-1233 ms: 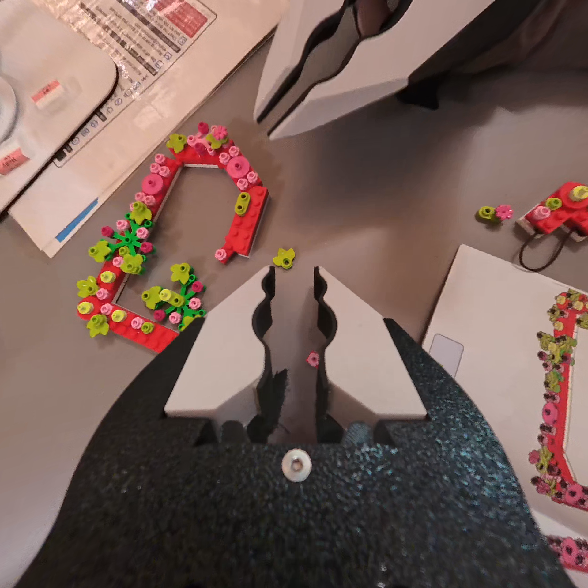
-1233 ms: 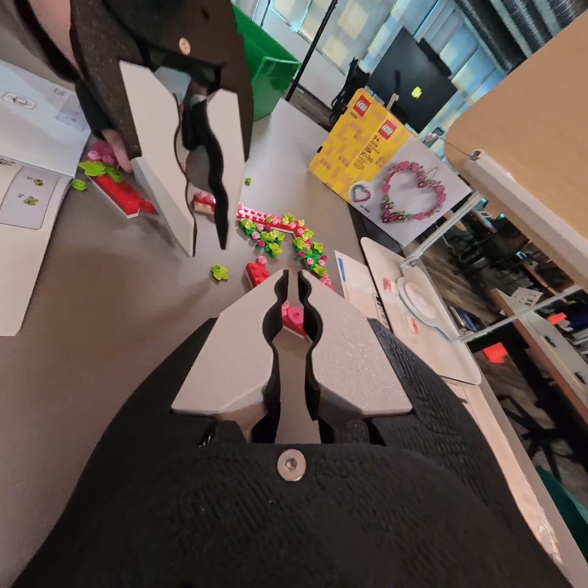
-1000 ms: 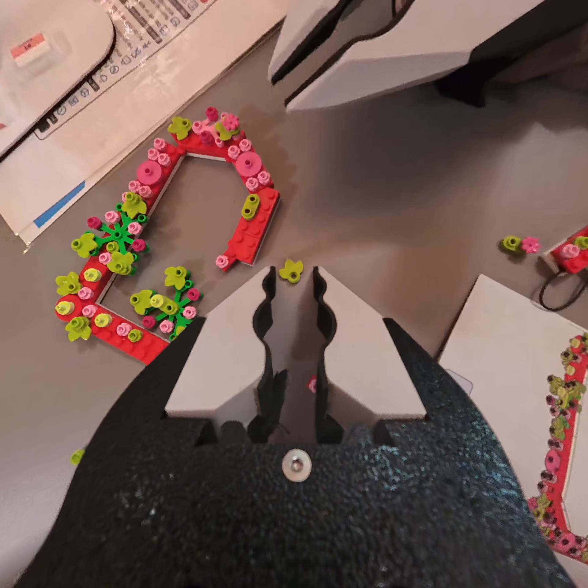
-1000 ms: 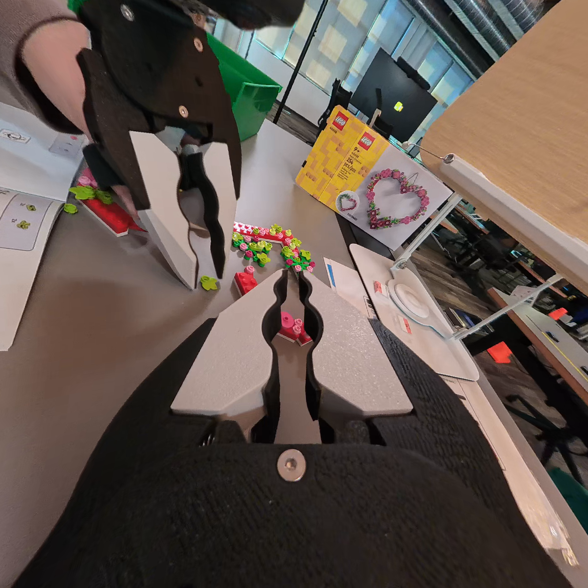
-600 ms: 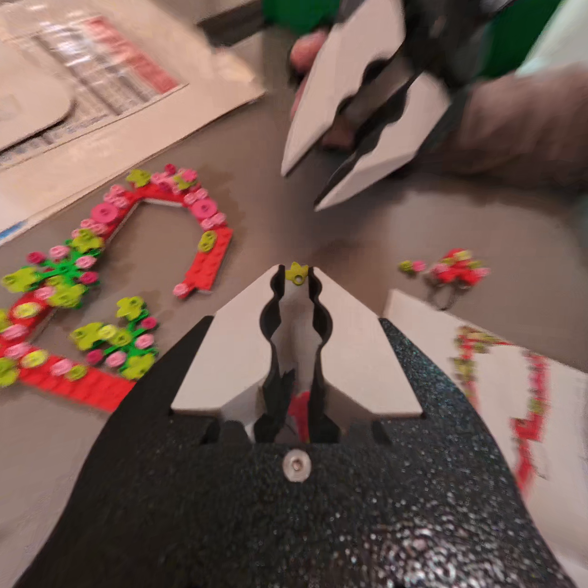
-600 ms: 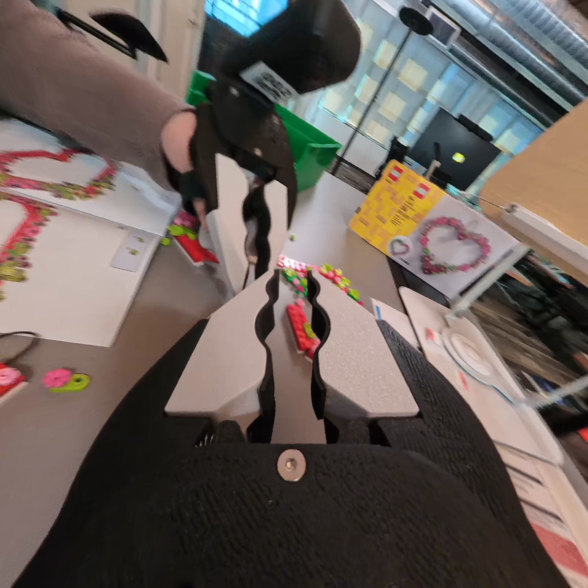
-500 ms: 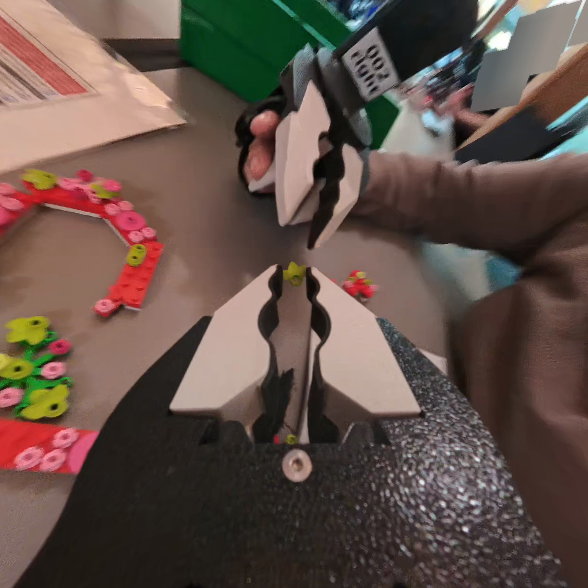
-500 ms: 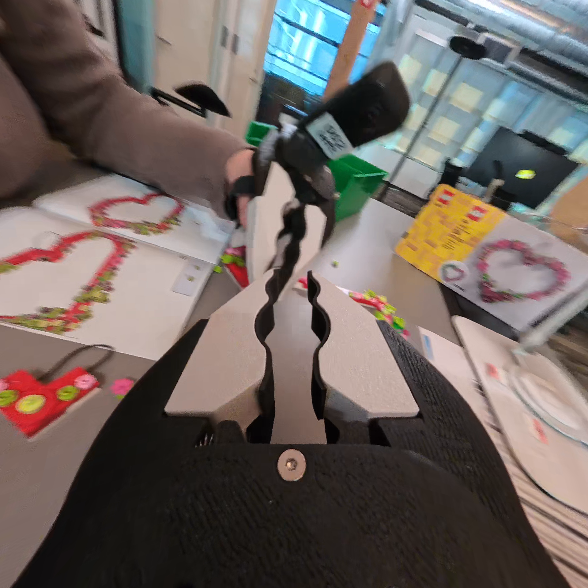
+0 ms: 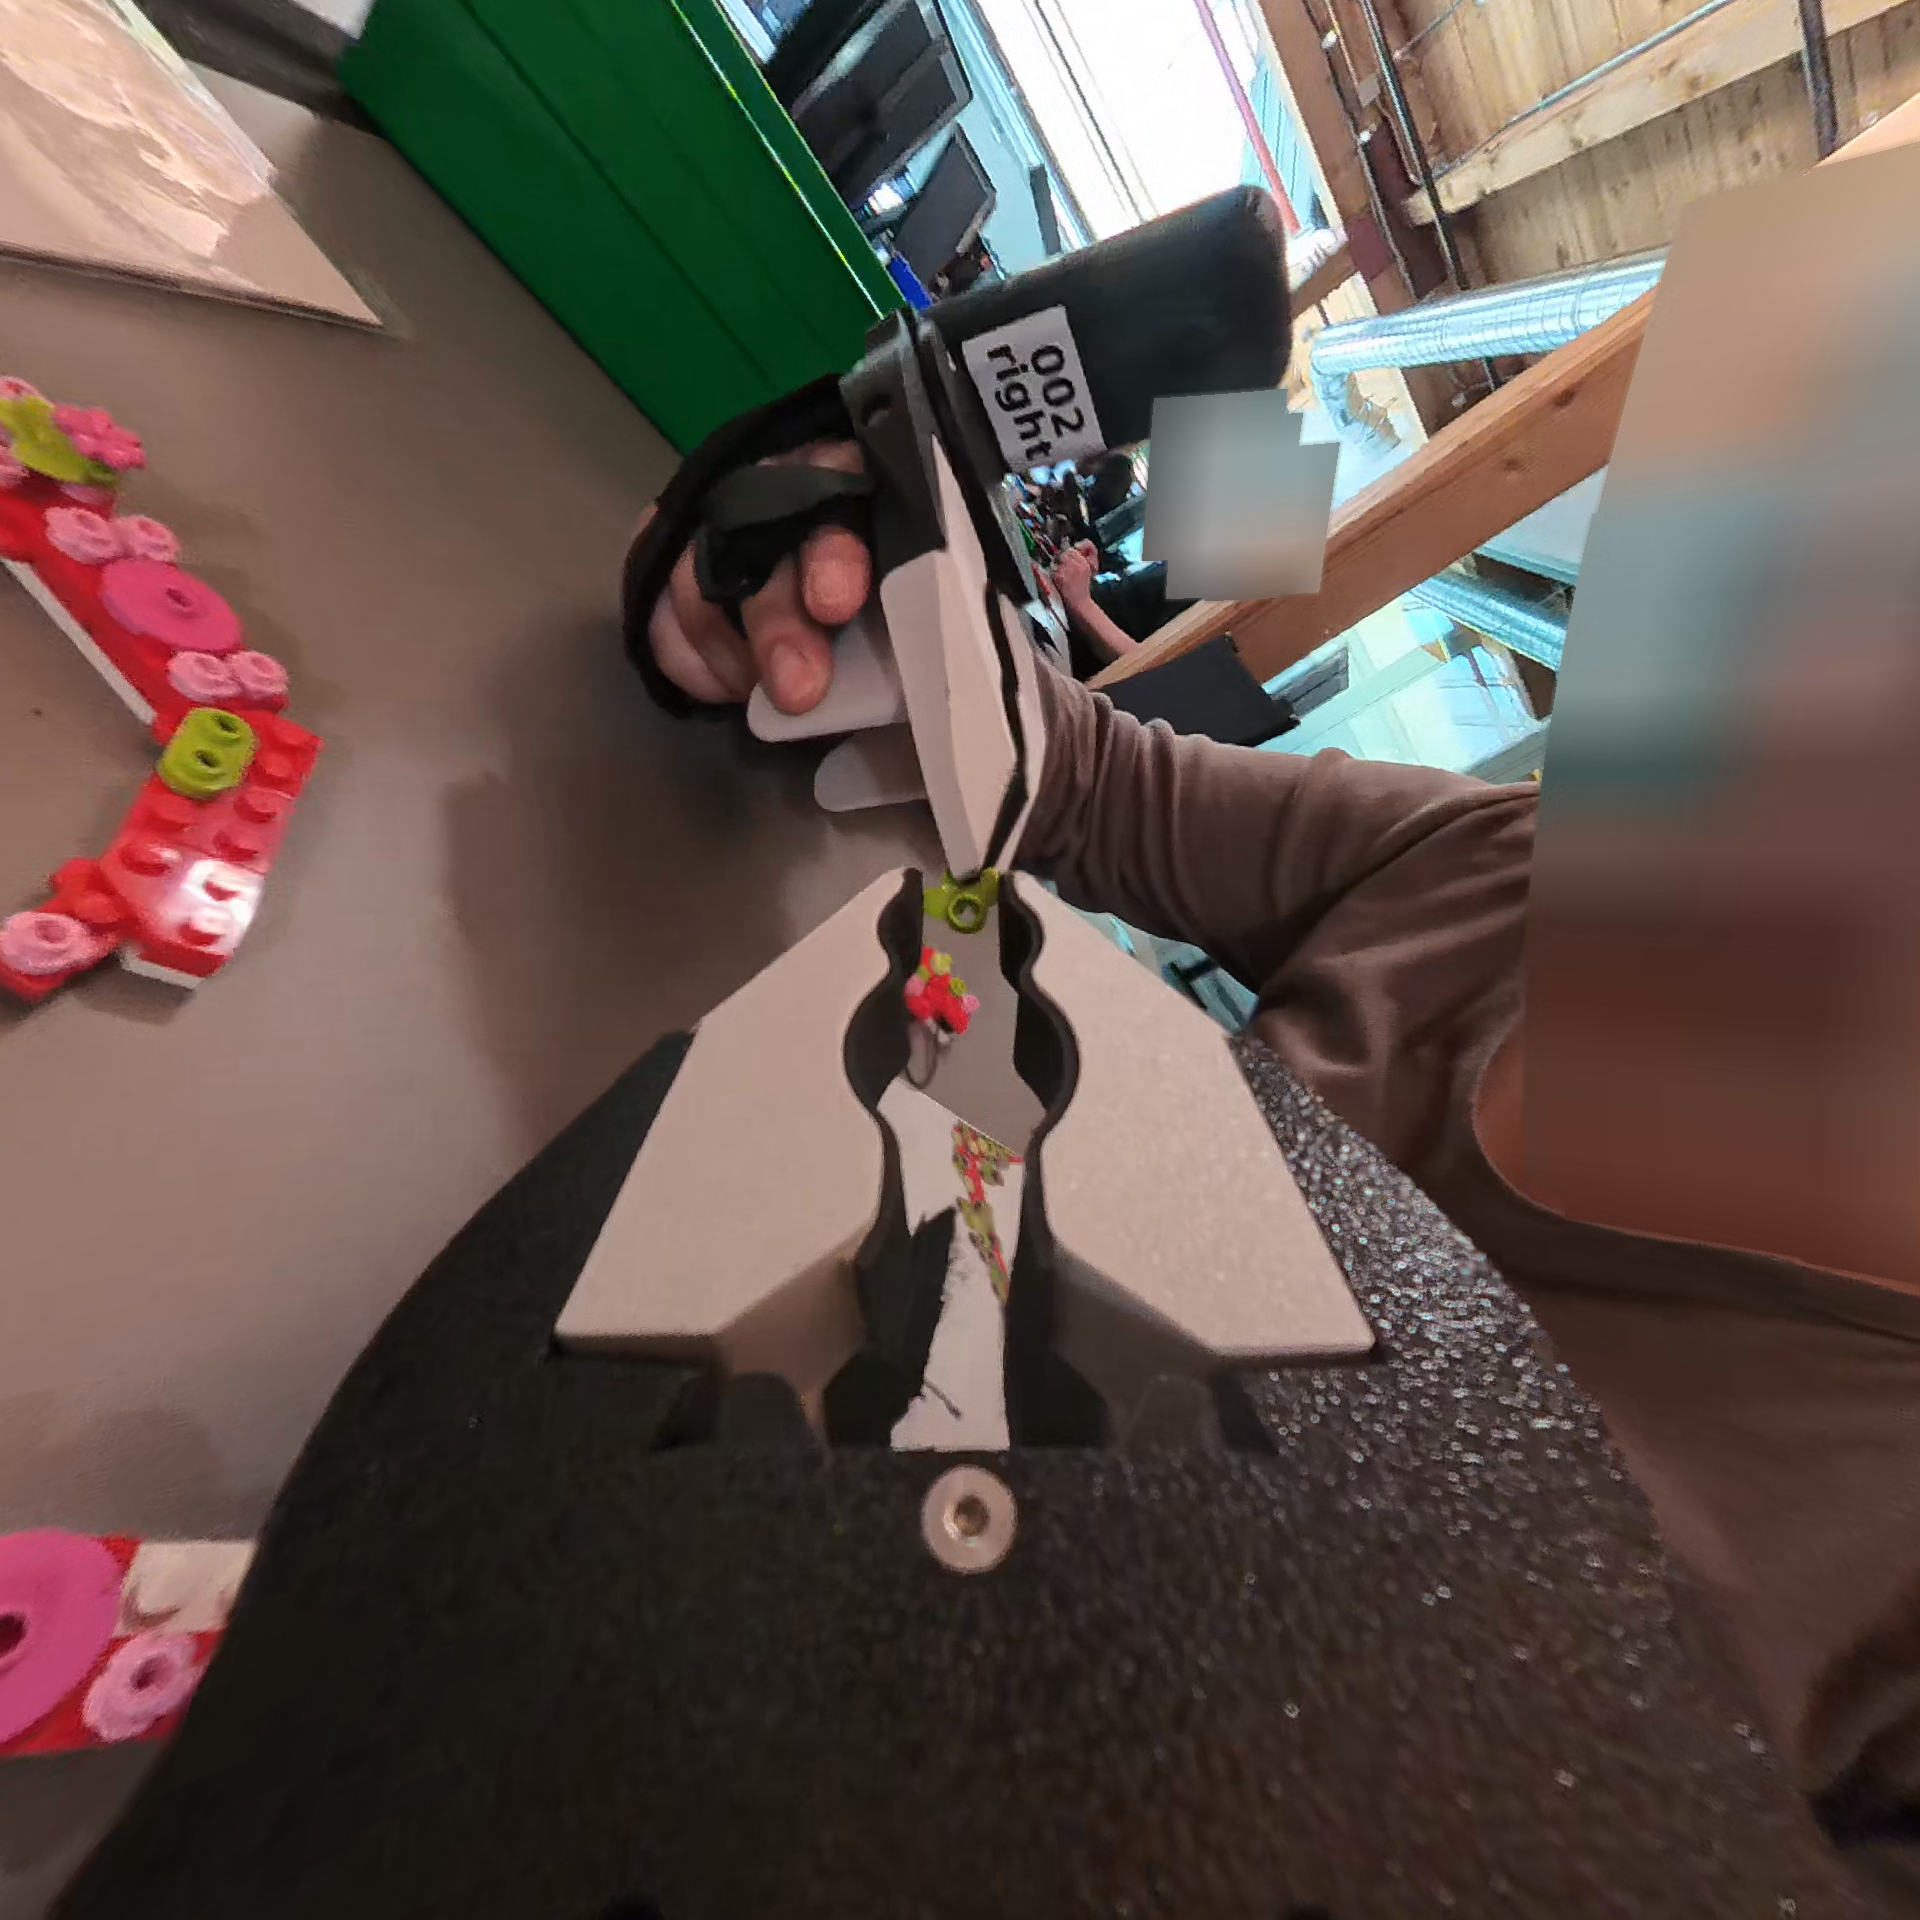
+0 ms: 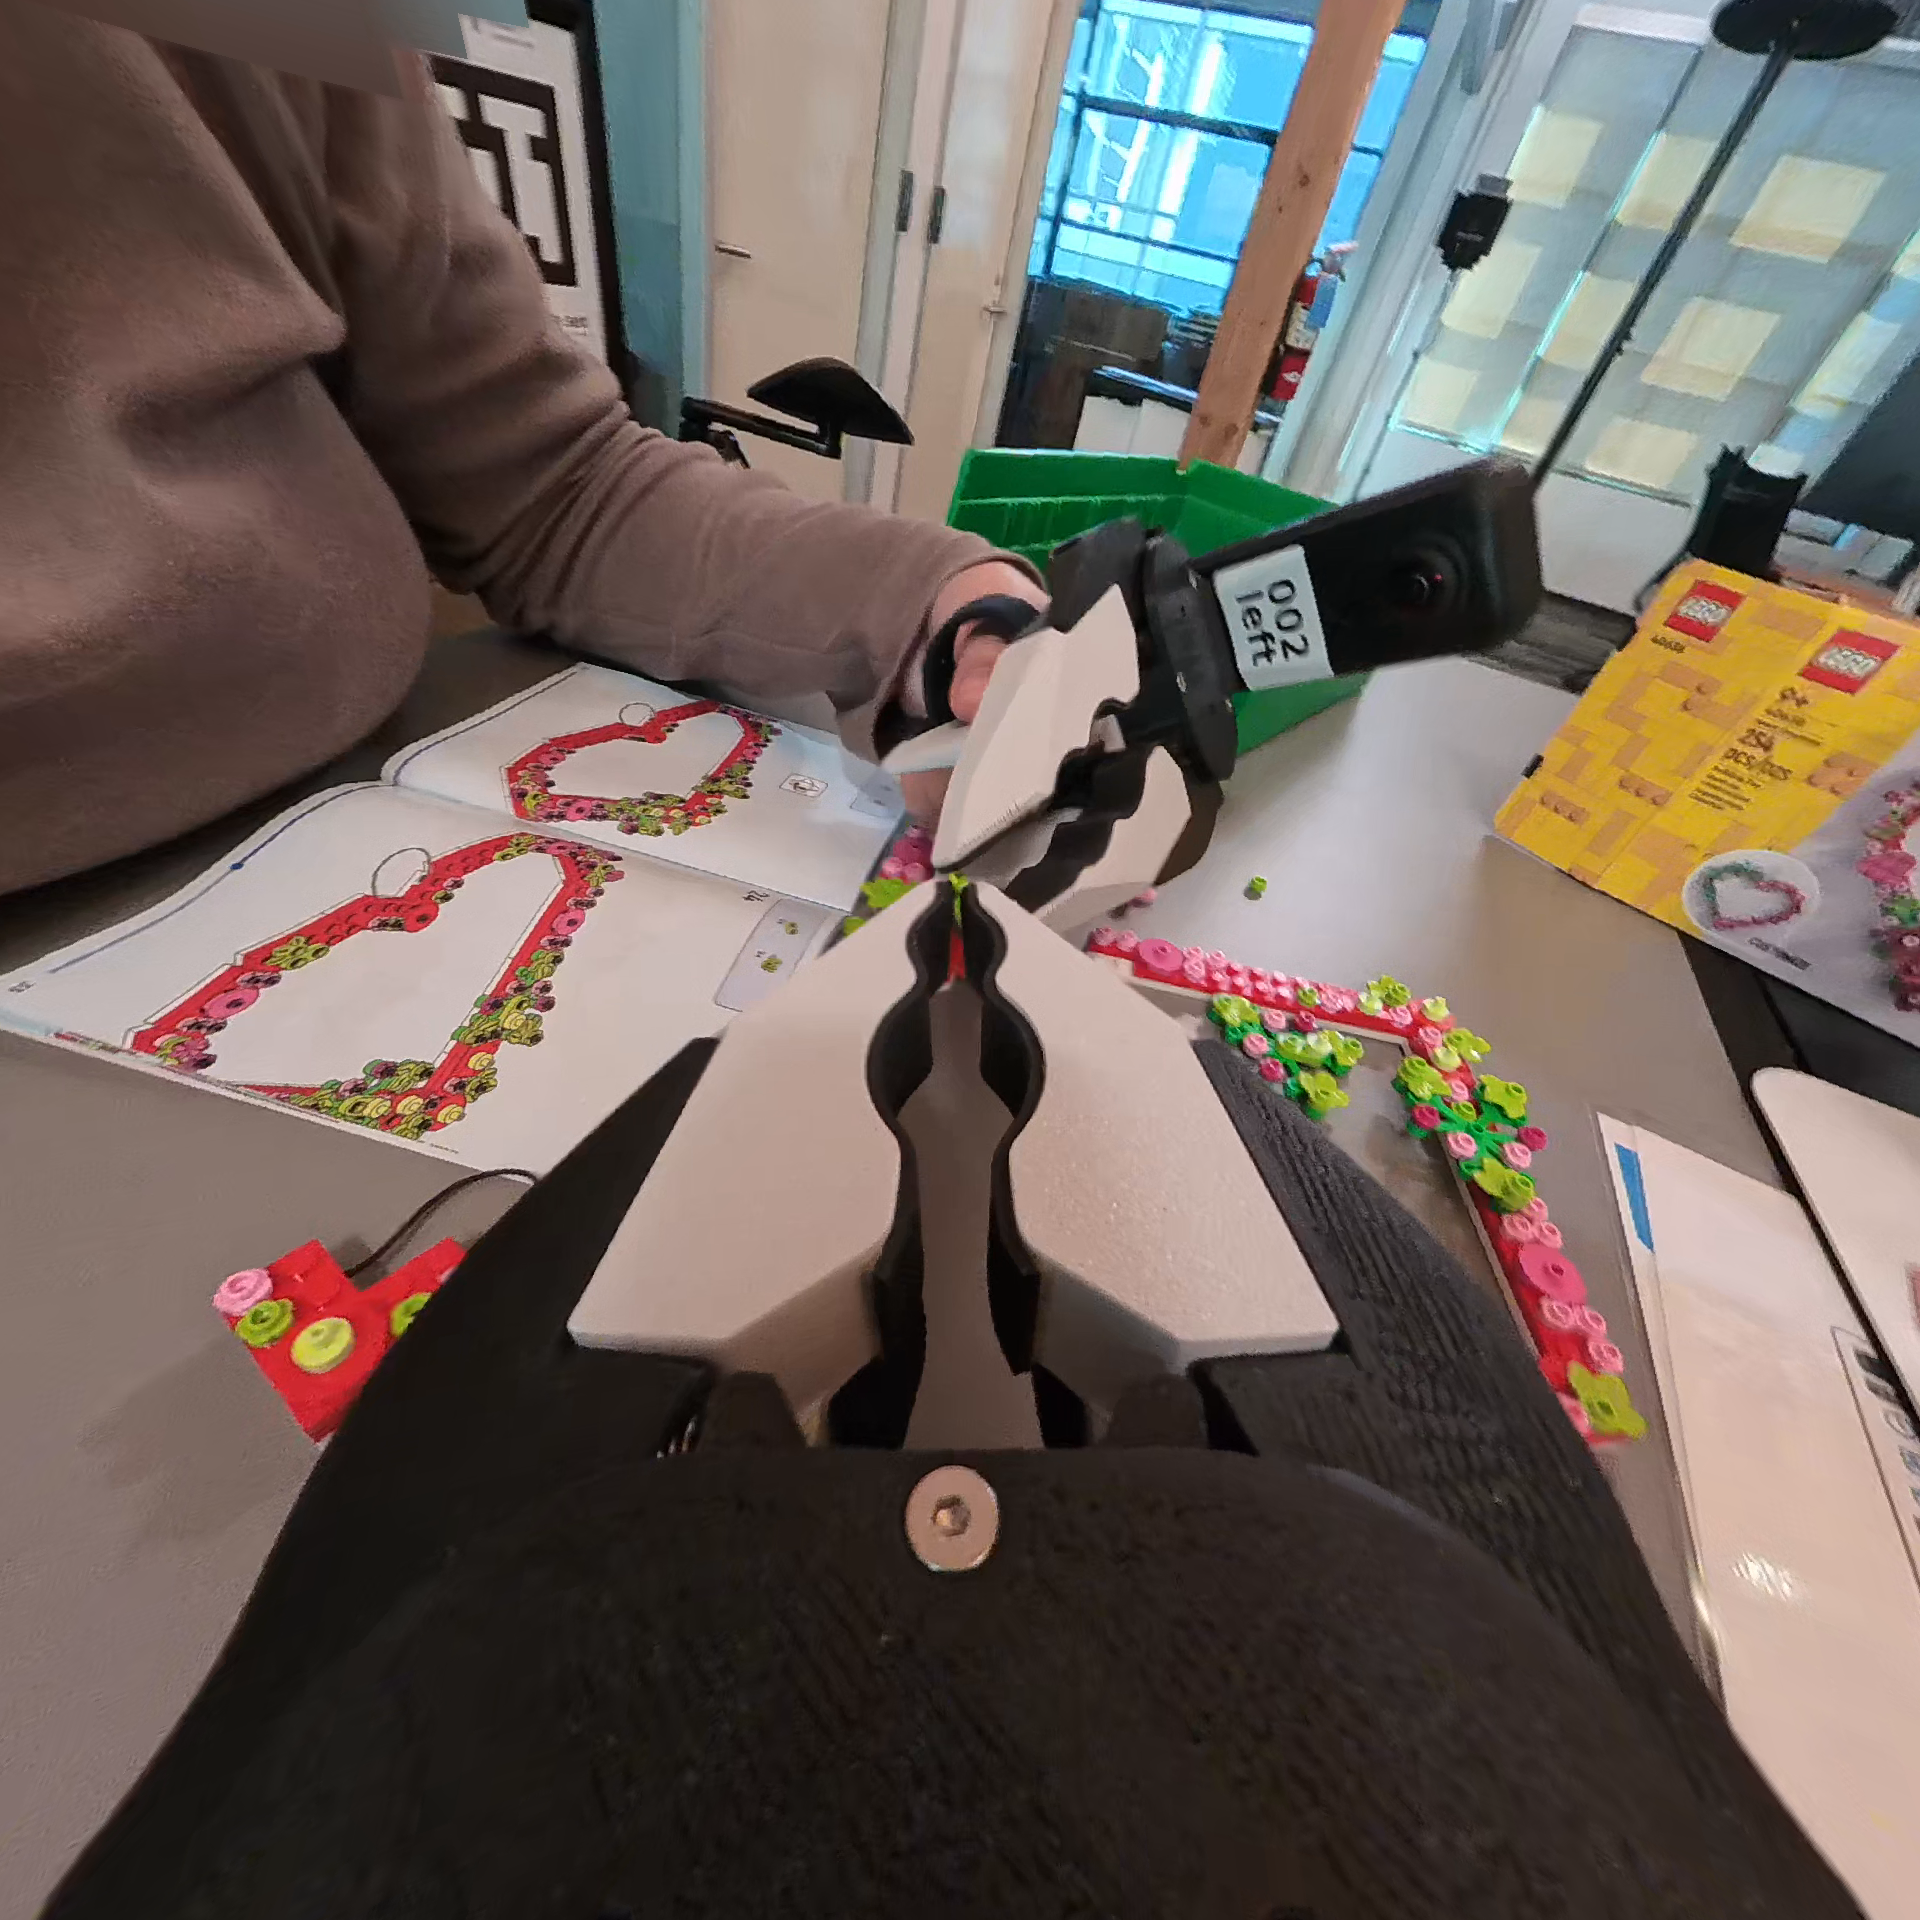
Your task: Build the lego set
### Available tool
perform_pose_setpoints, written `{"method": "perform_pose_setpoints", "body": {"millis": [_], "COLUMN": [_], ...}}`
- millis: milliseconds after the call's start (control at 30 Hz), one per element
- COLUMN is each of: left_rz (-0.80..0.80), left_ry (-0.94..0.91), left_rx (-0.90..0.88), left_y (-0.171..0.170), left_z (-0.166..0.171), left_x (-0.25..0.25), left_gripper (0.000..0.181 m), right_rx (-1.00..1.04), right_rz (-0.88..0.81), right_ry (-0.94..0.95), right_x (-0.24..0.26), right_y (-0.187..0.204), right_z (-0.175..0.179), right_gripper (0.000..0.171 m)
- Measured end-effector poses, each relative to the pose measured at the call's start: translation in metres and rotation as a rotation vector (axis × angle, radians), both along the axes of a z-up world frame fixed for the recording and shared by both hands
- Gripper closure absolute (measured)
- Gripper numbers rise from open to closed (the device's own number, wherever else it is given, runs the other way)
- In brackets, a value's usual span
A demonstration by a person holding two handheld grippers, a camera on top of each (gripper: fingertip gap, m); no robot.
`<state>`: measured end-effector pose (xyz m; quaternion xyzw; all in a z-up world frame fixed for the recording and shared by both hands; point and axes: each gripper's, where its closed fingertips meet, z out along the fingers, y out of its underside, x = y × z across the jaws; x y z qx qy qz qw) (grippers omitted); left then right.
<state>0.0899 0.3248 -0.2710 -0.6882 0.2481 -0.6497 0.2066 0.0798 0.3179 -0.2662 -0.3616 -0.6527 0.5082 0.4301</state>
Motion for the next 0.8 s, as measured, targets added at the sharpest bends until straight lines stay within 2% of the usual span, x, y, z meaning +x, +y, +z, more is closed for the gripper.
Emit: {"method": "perform_pose_setpoints", "body": {"millis": [67, 167, 267, 300, 400, 467, 567, 700, 800], "left_rz": [0.076, 0.24, 0.45, 0.512, 0.676, 0.709, 0.695, 0.7, 0.671], "left_ry": [-0.015, 0.049, 0.263, 0.353, 0.593, 0.643, 0.729, 0.721, 0.702], "left_rx": [0.036, 0.273, 0.748, 0.936, 1.469, 1.678, 1.774, 1.759, 1.793], "left_y": [0.012, 0.034, 0.053, 0.055, 0.053, 0.043, 0.042, 0.042, 0.036], "left_z": [0.005, 0.014, 0.02, 0.023, 0.034, 0.032, 0.019, 0.021, 0.021], "left_x": [-0.003, -0.011, -0.017, -0.018, -0.02, -0.013, -0.009, -0.007, -0.005], "left_gripper": [0.17, 0.142, 0.123, 0.123, 0.13, 0.136, 0.137, 0.139, 0.15], "right_rx": [-0.041, -0.175, -0.356, -0.43, -0.61, -0.682, -0.705, -0.688, -0.698], "right_rz": [-0.054, -0.14, -0.158, -0.144, -0.07, -0.027, -0.01, 0.006, 0.021], "right_ry": [-0.025, -0.032, 0.018, 0.027, 0.033, 0.028, 0.034, 0.01, -0.009], "right_x": [-0.003, -0.005, 0.001, 0.002, 0.004, 0.006, 0.006, 0.003, 0.002], "right_y": [0.011, 0.033, 0.049, 0.052, 0.056, 0.056, 0.057, 0.051, 0.048], "right_z": [-0.001, 0.003, 0.014, 0.016, 0.02, 0.022, 0.023, 0.021, 0.019], "right_gripper": [0.171, 0.171, 0.171, 0.171, 0.171, 0.171, 0.171, 0.171, 0.171]}}
